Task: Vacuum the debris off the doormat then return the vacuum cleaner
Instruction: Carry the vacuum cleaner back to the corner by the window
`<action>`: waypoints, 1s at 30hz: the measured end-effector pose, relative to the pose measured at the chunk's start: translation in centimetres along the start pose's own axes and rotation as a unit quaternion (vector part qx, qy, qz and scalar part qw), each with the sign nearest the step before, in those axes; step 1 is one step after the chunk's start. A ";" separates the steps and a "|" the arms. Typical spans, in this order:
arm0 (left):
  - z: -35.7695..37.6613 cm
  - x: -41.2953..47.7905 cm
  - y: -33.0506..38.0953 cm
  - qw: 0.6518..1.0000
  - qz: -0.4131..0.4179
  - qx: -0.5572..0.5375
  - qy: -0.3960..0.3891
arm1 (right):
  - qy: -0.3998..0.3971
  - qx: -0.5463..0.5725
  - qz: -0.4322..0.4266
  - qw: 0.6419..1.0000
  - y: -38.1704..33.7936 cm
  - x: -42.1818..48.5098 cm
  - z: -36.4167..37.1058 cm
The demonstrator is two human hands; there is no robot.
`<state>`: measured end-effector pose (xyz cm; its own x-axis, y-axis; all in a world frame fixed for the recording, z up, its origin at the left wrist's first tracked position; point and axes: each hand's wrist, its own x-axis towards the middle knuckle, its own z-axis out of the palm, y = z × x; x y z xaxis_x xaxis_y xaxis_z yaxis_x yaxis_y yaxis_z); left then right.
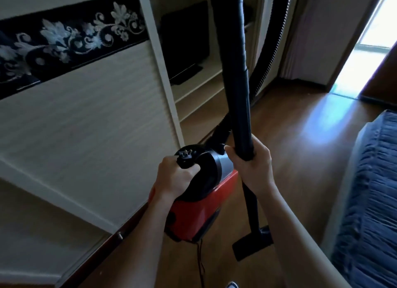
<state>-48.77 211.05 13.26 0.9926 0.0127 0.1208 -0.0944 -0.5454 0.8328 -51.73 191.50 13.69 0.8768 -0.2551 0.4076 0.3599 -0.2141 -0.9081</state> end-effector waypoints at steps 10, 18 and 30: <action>7.6 12.5 3.2 0.997 0.030 -0.013 -0.066 | 0.101 -0.046 0.010 0.994 6.0 8.6 -4.5; 14.4 25.2 2.9 0.986 0.080 -0.059 -0.131 | 0.146 -0.085 0.019 0.986 12.1 18.5 -4.8; 21.2 45.6 6.4 0.958 0.138 -0.076 -0.238 | 0.263 -0.152 0.018 0.952 17.1 37.0 -3.2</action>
<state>-2.54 190.40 12.63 0.8472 -0.5179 0.1185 -0.3334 -0.3446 0.8775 -14.11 175.39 13.56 0.5768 -0.6878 0.4407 0.1529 -0.4391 -0.8853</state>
